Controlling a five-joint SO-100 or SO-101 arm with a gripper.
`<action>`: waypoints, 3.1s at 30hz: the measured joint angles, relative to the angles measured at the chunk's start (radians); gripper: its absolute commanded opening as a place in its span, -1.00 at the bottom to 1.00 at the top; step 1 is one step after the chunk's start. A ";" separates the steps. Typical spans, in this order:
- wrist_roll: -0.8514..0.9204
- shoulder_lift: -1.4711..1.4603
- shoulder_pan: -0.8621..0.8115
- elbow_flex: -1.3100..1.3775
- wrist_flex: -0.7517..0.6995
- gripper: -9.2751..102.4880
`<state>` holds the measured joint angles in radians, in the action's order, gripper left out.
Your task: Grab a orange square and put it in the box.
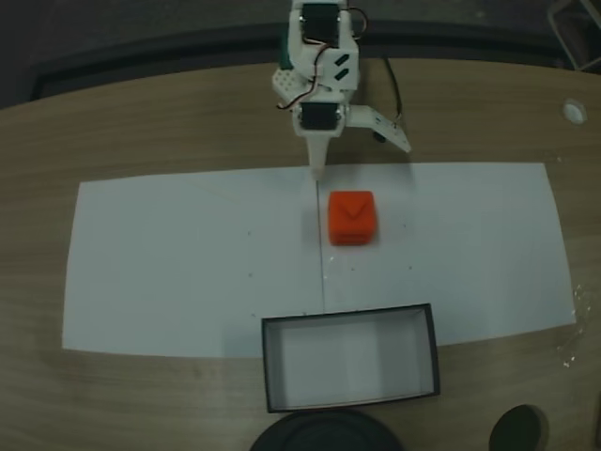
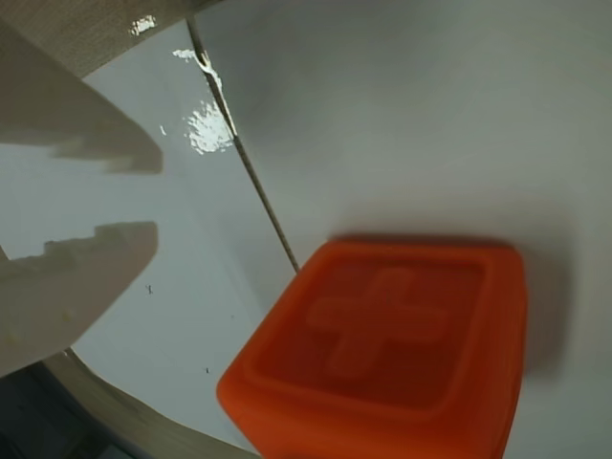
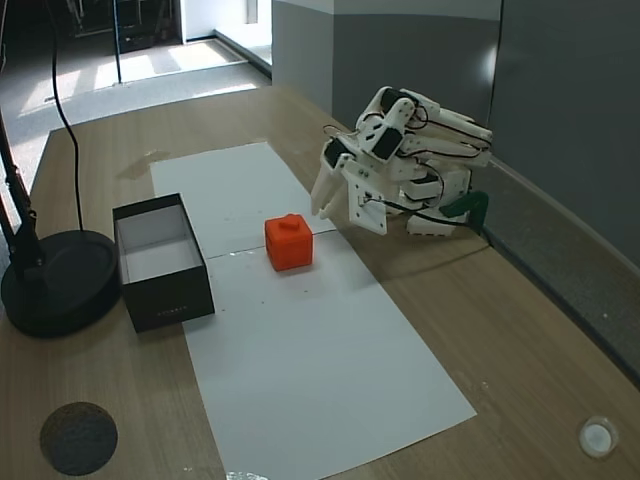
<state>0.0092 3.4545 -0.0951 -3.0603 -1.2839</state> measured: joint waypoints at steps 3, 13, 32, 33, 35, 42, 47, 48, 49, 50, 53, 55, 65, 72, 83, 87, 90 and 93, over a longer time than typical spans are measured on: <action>0.000 0.000 0.000 0.000 0.000 -0.79; 0.000 0.000 0.002 0.000 0.000 -0.79; 0.150 0.000 0.005 0.015 0.152 -0.26; 0.186 -0.003 0.011 0.028 0.175 -0.26; 0.210 -0.006 0.018 0.058 0.186 -0.25; 0.216 -0.114 0.018 0.307 0.041 -0.13; 0.189 -0.393 0.028 0.538 0.009 -0.13; 0.161 -0.471 0.049 0.591 -0.006 -0.13; 0.143 -0.535 0.078 0.629 -0.023 -0.13; 0.123 -0.612 0.114 0.670 -0.052 -0.13; 0.080 -0.842 0.222 0.778 -0.138 -0.13; 0.040 -0.968 0.281 0.834 -0.160 -0.13; 0.012 -1.328 0.298 0.917 -0.109 -0.13; 0.014 -1.407 0.218 0.904 0.003 -0.13; 0.014 -1.485 0.206 0.894 0.052 -0.13; 0.012 -1.509 0.204 0.847 0.109 -0.23; 0.012 -1.526 0.204 0.821 0.156 -0.44; 0.012 -1.539 0.204 0.819 0.199 -0.69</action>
<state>0.0215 1.9159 0.1089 -2.2411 -1.0845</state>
